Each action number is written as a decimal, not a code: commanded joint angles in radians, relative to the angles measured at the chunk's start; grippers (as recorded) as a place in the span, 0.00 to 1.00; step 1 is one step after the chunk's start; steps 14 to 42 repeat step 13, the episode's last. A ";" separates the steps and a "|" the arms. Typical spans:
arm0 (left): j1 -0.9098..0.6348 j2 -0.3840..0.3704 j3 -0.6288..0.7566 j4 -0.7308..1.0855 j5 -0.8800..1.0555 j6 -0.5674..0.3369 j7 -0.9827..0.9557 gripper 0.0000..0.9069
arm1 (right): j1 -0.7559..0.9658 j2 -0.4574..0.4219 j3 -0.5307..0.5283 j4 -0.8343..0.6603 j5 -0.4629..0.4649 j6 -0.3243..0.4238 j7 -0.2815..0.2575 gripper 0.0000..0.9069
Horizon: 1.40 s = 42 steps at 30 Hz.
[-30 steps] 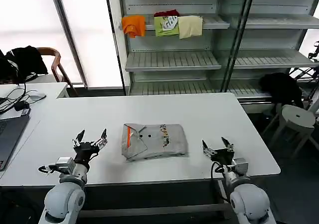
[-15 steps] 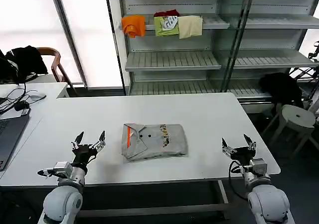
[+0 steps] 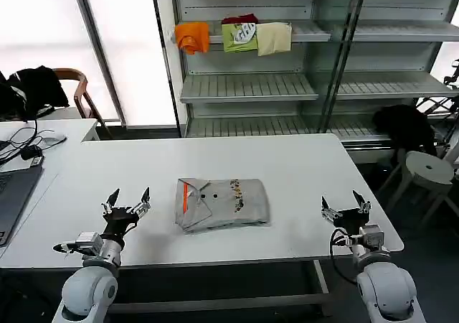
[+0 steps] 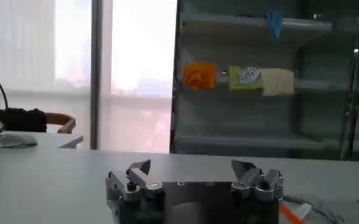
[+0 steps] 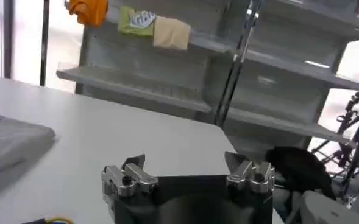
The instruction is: Fold and organize the clothes.
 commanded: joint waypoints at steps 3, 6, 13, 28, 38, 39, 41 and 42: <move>0.001 0.003 0.000 0.006 -0.012 -0.030 -0.004 1.00 | 0.004 -0.003 0.007 0.008 -0.009 -0.002 -0.002 1.00; 0.001 0.003 0.000 0.002 -0.012 -0.031 -0.007 1.00 | 0.000 -0.003 0.009 0.015 -0.006 0.002 -0.003 1.00; 0.015 -0.002 0.000 -0.009 -0.009 -0.037 -0.008 1.00 | -0.007 -0.002 0.014 0.025 0.002 0.007 0.002 1.00; 0.015 -0.002 0.000 -0.009 -0.009 -0.037 -0.008 1.00 | -0.007 -0.002 0.014 0.025 0.002 0.007 0.002 1.00; 0.015 -0.002 0.000 -0.009 -0.009 -0.037 -0.008 1.00 | -0.007 -0.002 0.014 0.025 0.002 0.007 0.002 1.00; 0.015 -0.002 0.000 -0.009 -0.009 -0.037 -0.008 1.00 | -0.007 -0.002 0.014 0.025 0.002 0.007 0.002 1.00; 0.015 -0.002 0.000 -0.009 -0.009 -0.037 -0.008 1.00 | -0.007 -0.002 0.014 0.025 0.002 0.007 0.002 1.00; 0.015 -0.002 0.000 -0.009 -0.009 -0.037 -0.008 1.00 | -0.007 -0.002 0.014 0.025 0.002 0.007 0.002 1.00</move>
